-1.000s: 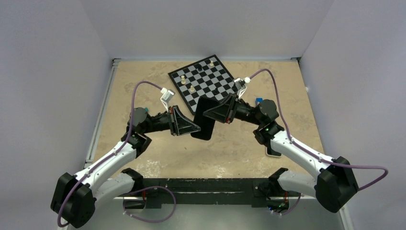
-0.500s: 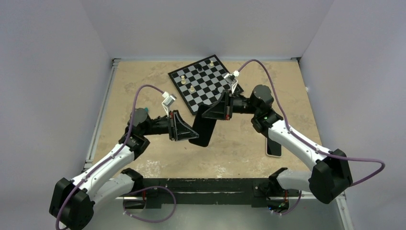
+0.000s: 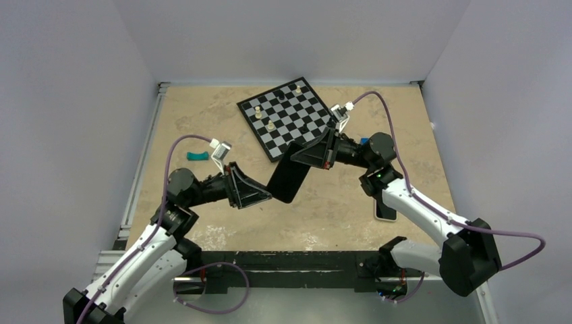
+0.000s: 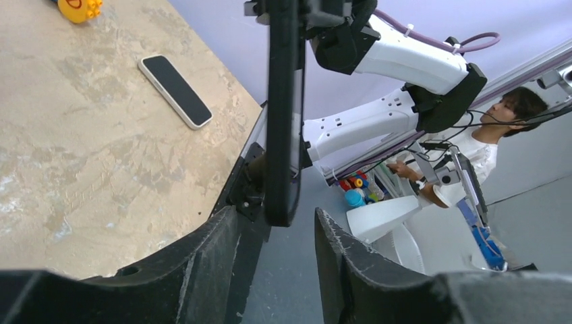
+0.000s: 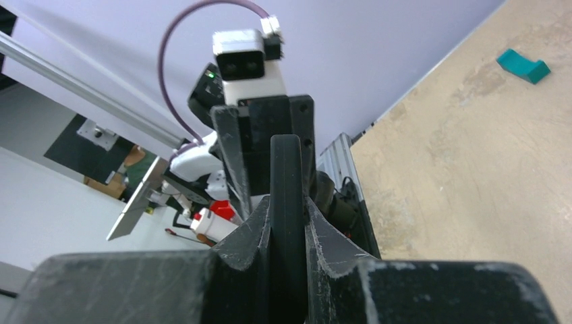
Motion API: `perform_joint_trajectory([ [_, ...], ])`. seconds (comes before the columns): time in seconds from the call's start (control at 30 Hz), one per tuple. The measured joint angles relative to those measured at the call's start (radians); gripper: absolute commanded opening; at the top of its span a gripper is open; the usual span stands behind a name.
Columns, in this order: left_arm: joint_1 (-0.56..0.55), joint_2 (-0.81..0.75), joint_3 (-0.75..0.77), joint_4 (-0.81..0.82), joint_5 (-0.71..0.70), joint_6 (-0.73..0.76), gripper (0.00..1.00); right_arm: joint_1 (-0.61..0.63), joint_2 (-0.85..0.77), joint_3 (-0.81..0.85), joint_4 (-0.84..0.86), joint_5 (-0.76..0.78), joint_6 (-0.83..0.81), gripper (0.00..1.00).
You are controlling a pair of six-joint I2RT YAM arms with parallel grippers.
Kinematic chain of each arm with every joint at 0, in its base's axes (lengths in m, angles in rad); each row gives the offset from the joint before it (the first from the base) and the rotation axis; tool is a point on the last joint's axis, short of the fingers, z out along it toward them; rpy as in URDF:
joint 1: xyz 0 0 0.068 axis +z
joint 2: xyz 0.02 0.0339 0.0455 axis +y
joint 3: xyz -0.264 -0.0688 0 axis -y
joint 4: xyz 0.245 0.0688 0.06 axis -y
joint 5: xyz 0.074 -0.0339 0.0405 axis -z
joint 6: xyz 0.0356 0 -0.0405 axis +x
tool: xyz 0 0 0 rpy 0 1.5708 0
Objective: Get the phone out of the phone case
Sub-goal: Remove the phone case from the phone.
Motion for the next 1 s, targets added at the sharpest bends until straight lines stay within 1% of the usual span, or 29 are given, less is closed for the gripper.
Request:
perform_joint_trajectory([
  [0.17,0.000,0.043,-0.005,0.034,0.031,-0.014,0.24,-0.002,0.002,0.002,0.021,-0.003,0.031,0.00],
  [0.2,0.000,0.051,-0.005,0.049,0.041,-0.015,0.22,-0.004,0.004,0.002,0.022,-0.006,0.033,0.00],
  [0.33,0.001,0.094,-0.001,0.117,0.106,-0.016,0.00,-0.008,0.014,0.003,0.030,-0.021,0.049,0.00],
  [0.43,0.007,0.161,-0.001,0.238,0.195,-0.057,0.00,-0.016,0.014,0.006,0.063,-0.054,0.063,0.00],
  [0.53,0.012,0.282,0.001,0.504,0.335,-0.165,0.00,-0.025,0.014,0.008,0.125,-0.093,0.108,0.00],
  [0.6,0.013,0.341,0.005,0.660,0.397,-0.240,0.00,-0.025,0.025,0.008,0.187,-0.117,0.155,0.00],
  [0.67,0.013,0.384,0.021,0.780,0.448,-0.293,0.00,-0.021,0.047,0.010,0.253,-0.130,0.212,0.00],
  [0.87,0.013,0.487,0.121,0.951,0.574,-0.362,0.00,0.000,0.190,0.078,0.531,-0.161,0.452,0.00],
  [1.0,0.006,0.551,0.154,1.025,0.605,-0.383,0.00,0.021,0.299,0.148,0.692,-0.154,0.597,0.00],
])
